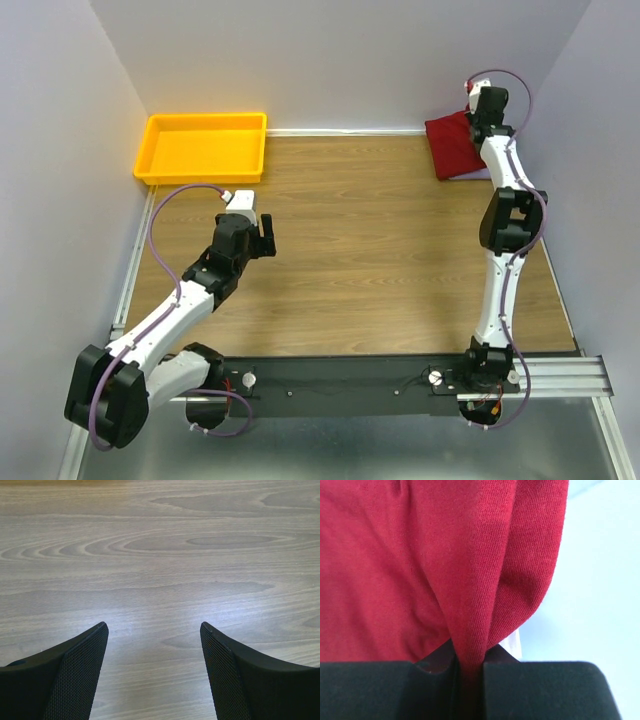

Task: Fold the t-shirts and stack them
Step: Neatly place the folded tshirt to the corner

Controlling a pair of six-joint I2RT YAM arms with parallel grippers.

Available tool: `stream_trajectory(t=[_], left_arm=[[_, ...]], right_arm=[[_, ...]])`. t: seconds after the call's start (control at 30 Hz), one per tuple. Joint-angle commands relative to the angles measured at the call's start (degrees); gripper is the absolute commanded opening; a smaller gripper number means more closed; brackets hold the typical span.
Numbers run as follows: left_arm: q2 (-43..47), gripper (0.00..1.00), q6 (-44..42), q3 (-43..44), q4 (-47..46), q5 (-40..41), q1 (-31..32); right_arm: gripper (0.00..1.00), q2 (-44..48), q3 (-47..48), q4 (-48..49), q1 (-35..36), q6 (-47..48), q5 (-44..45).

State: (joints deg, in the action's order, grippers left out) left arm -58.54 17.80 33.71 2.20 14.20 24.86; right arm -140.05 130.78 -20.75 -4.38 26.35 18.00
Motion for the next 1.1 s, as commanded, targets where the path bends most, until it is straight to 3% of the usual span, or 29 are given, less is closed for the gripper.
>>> stream_trajectory(t=[0.0, 0.47, 0.6, 0.67, 0.7, 0.73, 1.07], left_arm=[[-0.69, 0.81, -0.84, -0.14, -1.93, -1.1, 0.01], [0.54, 0.8, -1.02, -1.11, -3.43, 0.3, 3.52], [0.71, 0.8, -1.1, -1.19, -3.51, 0.31, 3.96], [0.71, 0.8, -1.1, -1.19, -3.6, 0.39, 4.05], [0.71, 0.8, -1.1, -1.28, -3.6, 0.39, 4.14], [0.71, 0.8, -1.1, -1.28, -3.6, 0.48, 4.23], [2.99, 0.79, -1.37, -1.11, -3.43, 2.41, 5.19]], right_arm=[[0.01, -1.63, -0.7, 5.8, -1.5, -1.12, 2.82], [0.02, -7.34, -3.16, 16.53, -4.49, -6.48, 12.84], [0.06, -7.87, -3.08, 19.42, -5.28, -6.84, 15.66], [0.21, -8.13, -2.9, 20.22, -5.72, -6.66, 17.67], [0.38, -8.14, -2.9, 20.4, -5.81, -6.66, 18.12], [0.44, -8.14, -2.81, 22.05, -5.9, -6.66, 18.73], [0.75, -4.19, -3.59, 23.65, -6.96, -10.0, 34.64]])
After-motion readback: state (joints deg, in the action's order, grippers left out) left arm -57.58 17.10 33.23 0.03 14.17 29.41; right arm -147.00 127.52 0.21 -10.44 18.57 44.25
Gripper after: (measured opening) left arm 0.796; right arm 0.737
